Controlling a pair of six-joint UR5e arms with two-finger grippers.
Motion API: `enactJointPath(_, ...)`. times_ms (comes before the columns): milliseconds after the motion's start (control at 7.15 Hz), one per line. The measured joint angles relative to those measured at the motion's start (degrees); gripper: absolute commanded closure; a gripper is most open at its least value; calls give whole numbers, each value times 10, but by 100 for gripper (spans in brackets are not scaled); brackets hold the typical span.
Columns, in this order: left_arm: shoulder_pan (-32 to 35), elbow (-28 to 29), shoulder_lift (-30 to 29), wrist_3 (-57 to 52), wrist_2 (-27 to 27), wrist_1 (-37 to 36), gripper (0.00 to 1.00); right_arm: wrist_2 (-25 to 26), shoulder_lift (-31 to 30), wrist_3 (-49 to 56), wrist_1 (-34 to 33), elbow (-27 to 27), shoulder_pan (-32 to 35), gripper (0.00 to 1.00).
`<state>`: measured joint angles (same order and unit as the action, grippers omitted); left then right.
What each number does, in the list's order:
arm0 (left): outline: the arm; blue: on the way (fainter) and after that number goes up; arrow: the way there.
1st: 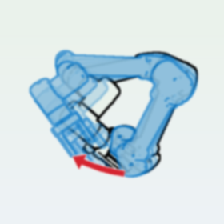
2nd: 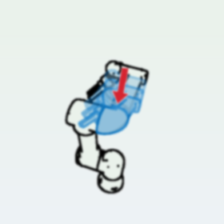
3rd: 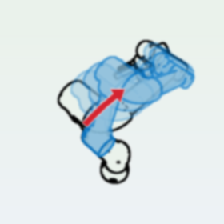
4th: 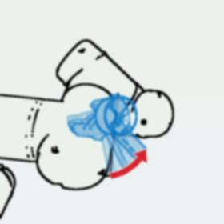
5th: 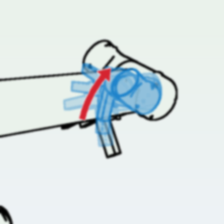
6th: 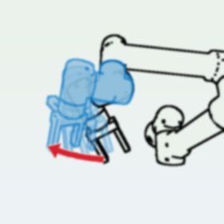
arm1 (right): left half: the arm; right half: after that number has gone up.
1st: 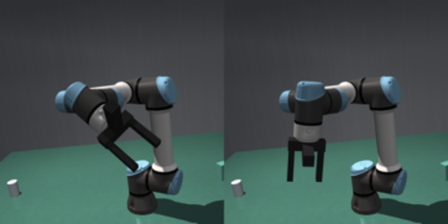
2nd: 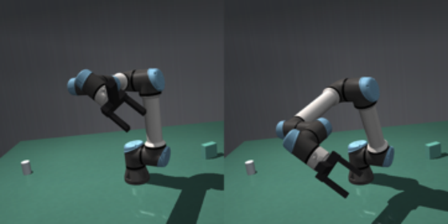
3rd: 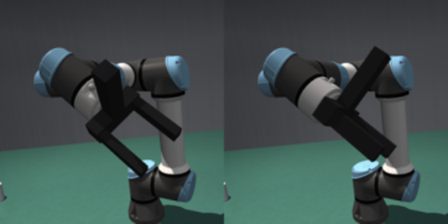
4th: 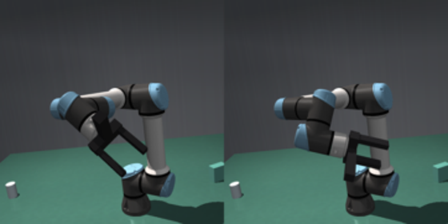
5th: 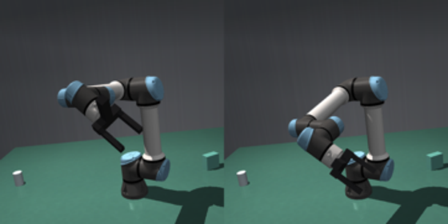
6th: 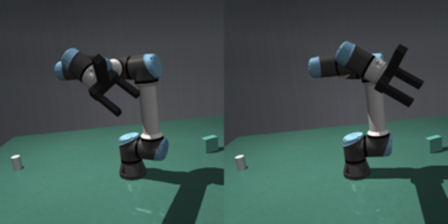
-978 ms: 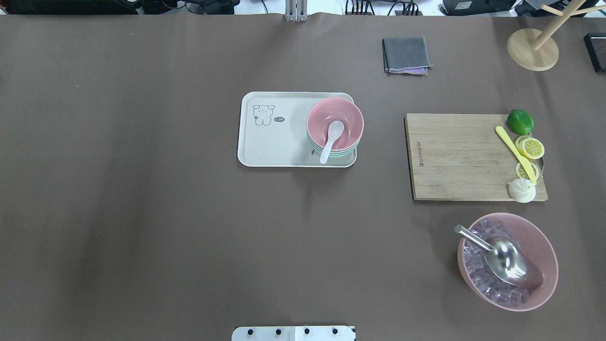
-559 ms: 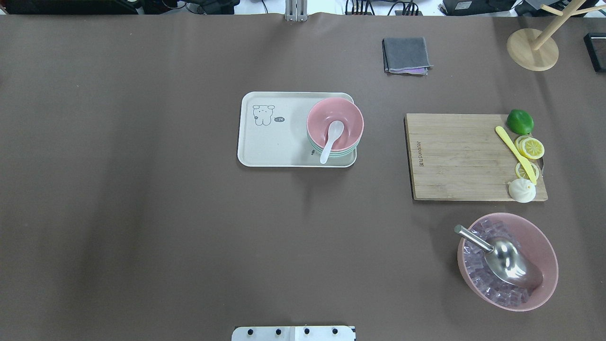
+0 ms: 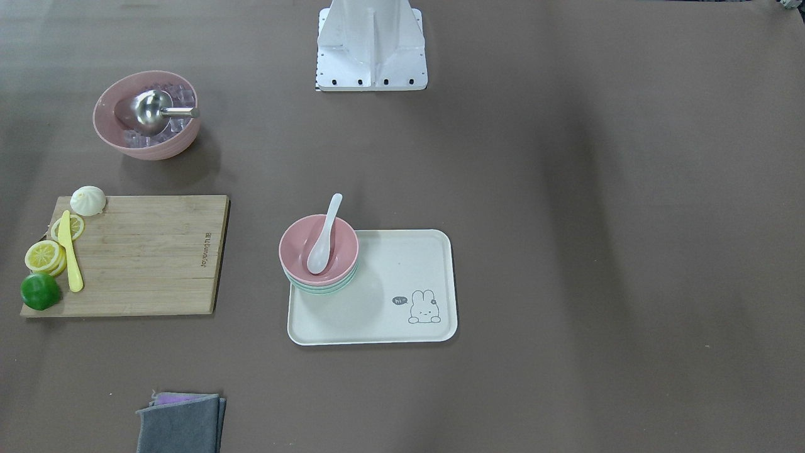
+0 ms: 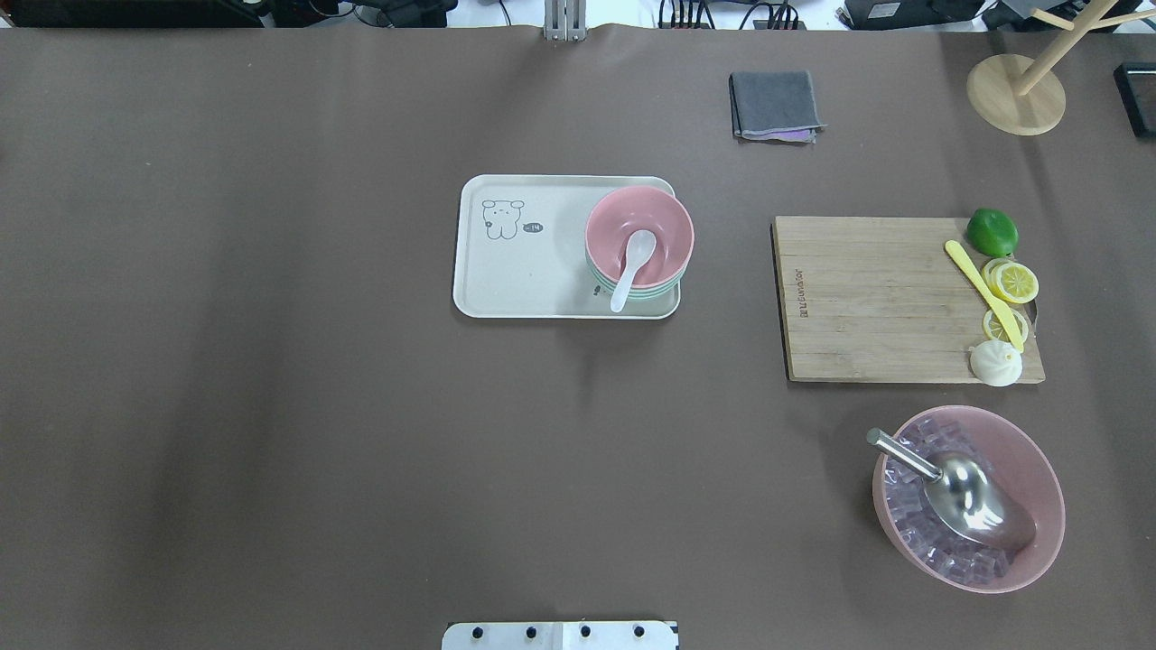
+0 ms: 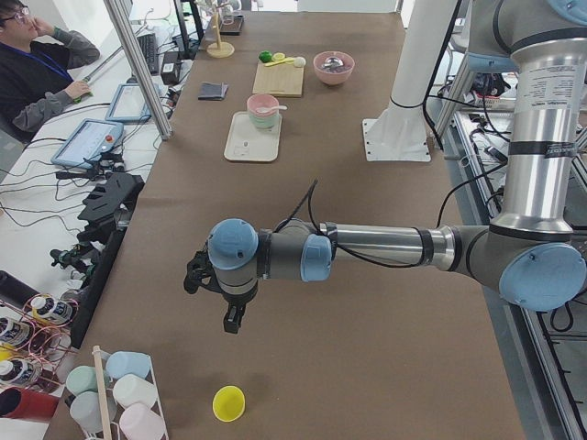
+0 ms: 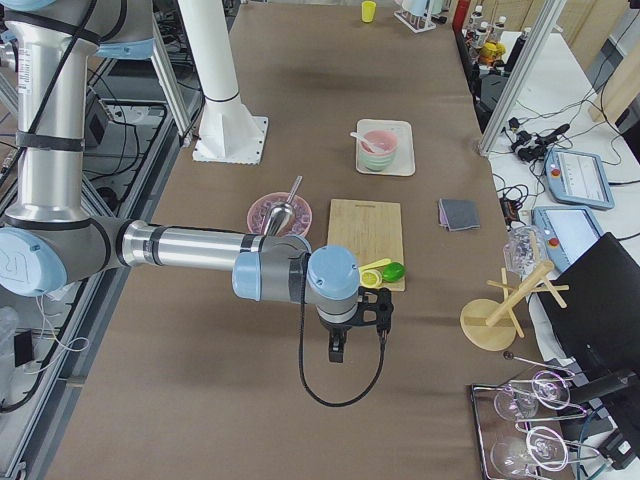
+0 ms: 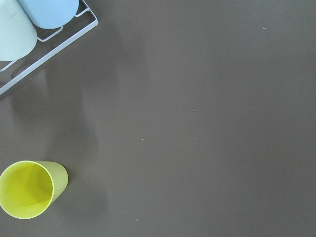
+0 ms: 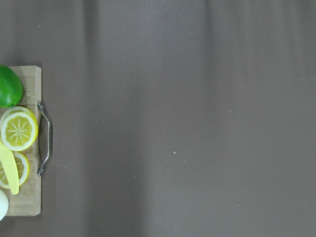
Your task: Stack pink bowl on green and place spoon
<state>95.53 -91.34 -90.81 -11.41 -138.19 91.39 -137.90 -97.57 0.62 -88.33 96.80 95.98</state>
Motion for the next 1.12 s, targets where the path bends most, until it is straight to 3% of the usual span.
enactJointPath(1118,0,15,5,3,0,16,1,0,0,-1,0,1,0,0)
